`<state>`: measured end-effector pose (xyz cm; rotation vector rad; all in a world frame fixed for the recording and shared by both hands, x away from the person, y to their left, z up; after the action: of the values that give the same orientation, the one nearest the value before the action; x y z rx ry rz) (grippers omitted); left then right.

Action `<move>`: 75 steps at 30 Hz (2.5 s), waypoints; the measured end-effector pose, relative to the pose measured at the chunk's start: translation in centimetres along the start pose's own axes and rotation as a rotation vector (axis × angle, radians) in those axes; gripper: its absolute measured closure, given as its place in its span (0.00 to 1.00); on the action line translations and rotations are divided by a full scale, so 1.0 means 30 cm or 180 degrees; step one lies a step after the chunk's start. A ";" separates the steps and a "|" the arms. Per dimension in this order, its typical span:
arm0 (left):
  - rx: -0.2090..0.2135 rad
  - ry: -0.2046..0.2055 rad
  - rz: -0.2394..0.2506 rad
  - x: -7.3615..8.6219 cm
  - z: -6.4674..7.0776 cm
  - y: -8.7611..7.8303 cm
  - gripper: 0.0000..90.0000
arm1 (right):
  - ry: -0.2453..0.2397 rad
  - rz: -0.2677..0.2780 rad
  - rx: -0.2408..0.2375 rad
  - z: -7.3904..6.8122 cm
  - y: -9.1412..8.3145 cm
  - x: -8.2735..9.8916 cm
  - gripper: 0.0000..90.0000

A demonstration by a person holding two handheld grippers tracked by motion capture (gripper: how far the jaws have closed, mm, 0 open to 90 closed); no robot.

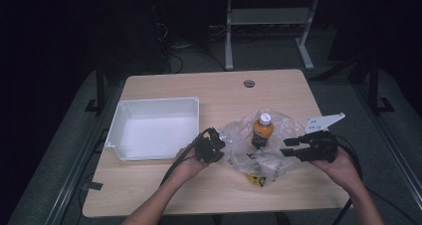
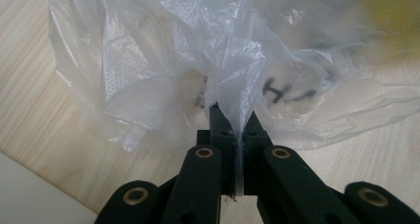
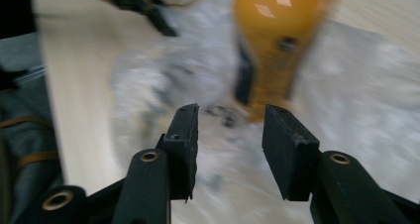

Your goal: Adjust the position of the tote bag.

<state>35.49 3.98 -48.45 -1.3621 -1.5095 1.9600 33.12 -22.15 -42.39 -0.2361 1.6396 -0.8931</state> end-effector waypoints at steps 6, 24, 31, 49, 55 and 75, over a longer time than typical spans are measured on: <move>0.0000 -0.0008 0.0010 0.001 -0.006 -0.006 0.98 | -0.0144 -0.0010 -0.0273 -0.070 0.052 -0.022 0.56; -0.0035 -0.0022 -0.0049 0.005 -0.019 0.000 0.99 | -0.0153 -0.0634 -0.0418 -0.091 0.218 0.101 1.00; -0.0060 -0.0042 -0.0078 0.006 -0.029 0.012 0.99 | 0.0007 -0.0686 -0.0375 -0.077 0.194 0.162 1.00; -0.0023 -0.0091 -0.0050 0.022 -0.020 0.027 0.98 | 0.0117 -0.0624 -0.0312 -0.077 0.162 0.212 1.00; 0.0012 -0.0103 0.0030 0.035 -0.011 -0.007 0.88 | 0.0126 -0.0555 -0.0296 -0.082 0.151 0.205 1.00; 0.0259 -0.0176 0.0302 0.101 -0.008 -0.206 0.76 | 0.0156 -0.0507 -0.0292 -0.090 0.146 0.198 0.95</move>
<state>32.42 8.72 -44.50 -1.3793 -1.3962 2.1089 30.32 -21.54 -49.71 -0.4158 1.7273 -0.9507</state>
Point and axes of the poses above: each handheld gripper's, and its own axes: y roughly forward along the jaws, x roughly out of its underside, z roughly to its right, the point moved 6 cm from there along y, roughly forward along the jaws, and after that the axes turned 8 degrees about -y, right-handed, at the moved point
